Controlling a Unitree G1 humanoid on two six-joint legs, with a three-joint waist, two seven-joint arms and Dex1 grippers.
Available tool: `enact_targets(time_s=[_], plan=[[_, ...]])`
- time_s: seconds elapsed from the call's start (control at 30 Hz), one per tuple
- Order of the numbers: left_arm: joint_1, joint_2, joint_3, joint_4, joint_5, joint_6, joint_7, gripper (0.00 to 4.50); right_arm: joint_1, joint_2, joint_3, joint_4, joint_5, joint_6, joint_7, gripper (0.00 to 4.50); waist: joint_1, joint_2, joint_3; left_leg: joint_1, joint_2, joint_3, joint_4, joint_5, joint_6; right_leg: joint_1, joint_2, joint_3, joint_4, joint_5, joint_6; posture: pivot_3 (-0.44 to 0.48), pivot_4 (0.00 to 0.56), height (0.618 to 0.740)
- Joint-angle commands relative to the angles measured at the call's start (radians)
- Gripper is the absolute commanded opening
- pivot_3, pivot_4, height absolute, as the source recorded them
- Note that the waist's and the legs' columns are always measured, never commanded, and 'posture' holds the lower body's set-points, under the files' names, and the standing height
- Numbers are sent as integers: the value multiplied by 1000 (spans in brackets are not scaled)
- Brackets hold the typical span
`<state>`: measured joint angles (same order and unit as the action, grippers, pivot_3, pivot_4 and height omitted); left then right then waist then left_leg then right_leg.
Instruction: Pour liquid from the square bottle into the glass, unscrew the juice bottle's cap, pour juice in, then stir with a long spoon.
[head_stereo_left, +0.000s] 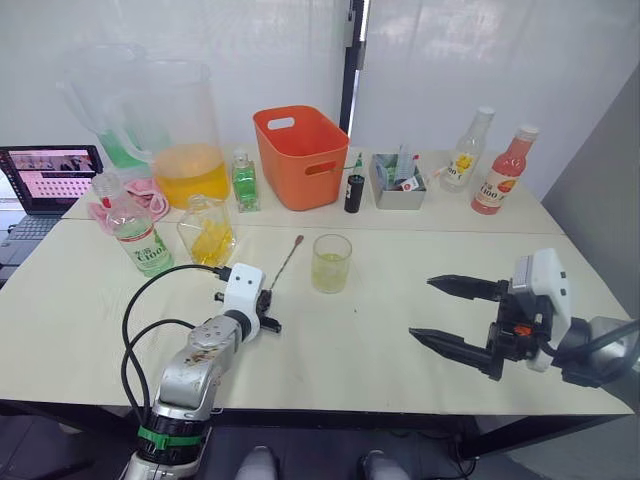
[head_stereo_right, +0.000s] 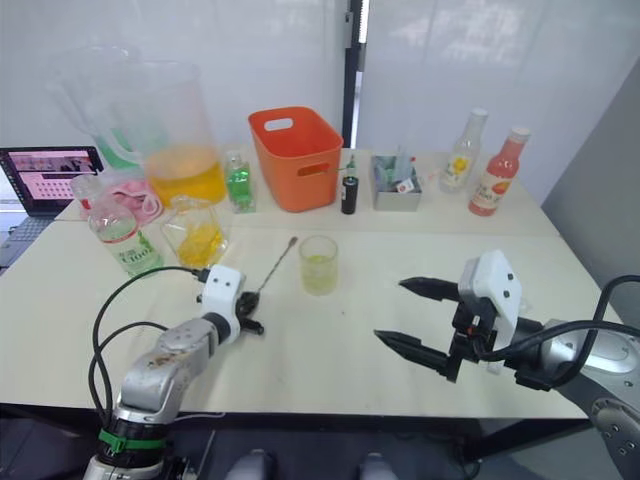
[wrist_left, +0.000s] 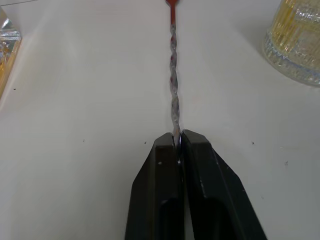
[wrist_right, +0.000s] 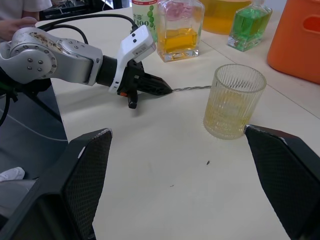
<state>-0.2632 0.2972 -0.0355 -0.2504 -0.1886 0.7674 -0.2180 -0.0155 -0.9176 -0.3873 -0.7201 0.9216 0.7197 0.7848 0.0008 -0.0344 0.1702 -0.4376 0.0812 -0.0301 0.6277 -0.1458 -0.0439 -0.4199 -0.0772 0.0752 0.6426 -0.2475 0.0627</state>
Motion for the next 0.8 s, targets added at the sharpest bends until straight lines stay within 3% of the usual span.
enact_targets(time_s=[0.03, 0.17, 0.47, 0.8], plan=[[41, 42, 10, -53, -32, -22, -83, 21, -14, -4, 14, -10, -19, -31, 10, 4500, -2, 0, 0, 0, 0, 0, 0, 0, 0, 0, 0, 0, 0, 0, 0, 0, 150, 703], [87, 98, 80, -81, -61, -93, -151, 21, -16, 3, 40, 1, -39, -46, 24, 4500, -8, 0, 0, 0, 0, 0, -1, 0, 0, -1, 0, 0, 0, 0, 0, 0, 150, 703], [221, 401, 219, 50, -123, -422, -559, 21, -64, 28, 117, 26, -69, -72, 45, 4500, -13, 0, 0, 0, 1, 1, -1, -5, -7, -3, 0, 0, -1, 0, -2, 0, 150, 703], [161, 499, 186, 348, -82, -626, -775, 21, -81, 46, 145, 2, -63, -62, 34, 4500, -4, 0, 0, -2, 2, 2, -2, -5, -8, -4, -1, -1, -2, 0, -2, 0, 150, 703]])
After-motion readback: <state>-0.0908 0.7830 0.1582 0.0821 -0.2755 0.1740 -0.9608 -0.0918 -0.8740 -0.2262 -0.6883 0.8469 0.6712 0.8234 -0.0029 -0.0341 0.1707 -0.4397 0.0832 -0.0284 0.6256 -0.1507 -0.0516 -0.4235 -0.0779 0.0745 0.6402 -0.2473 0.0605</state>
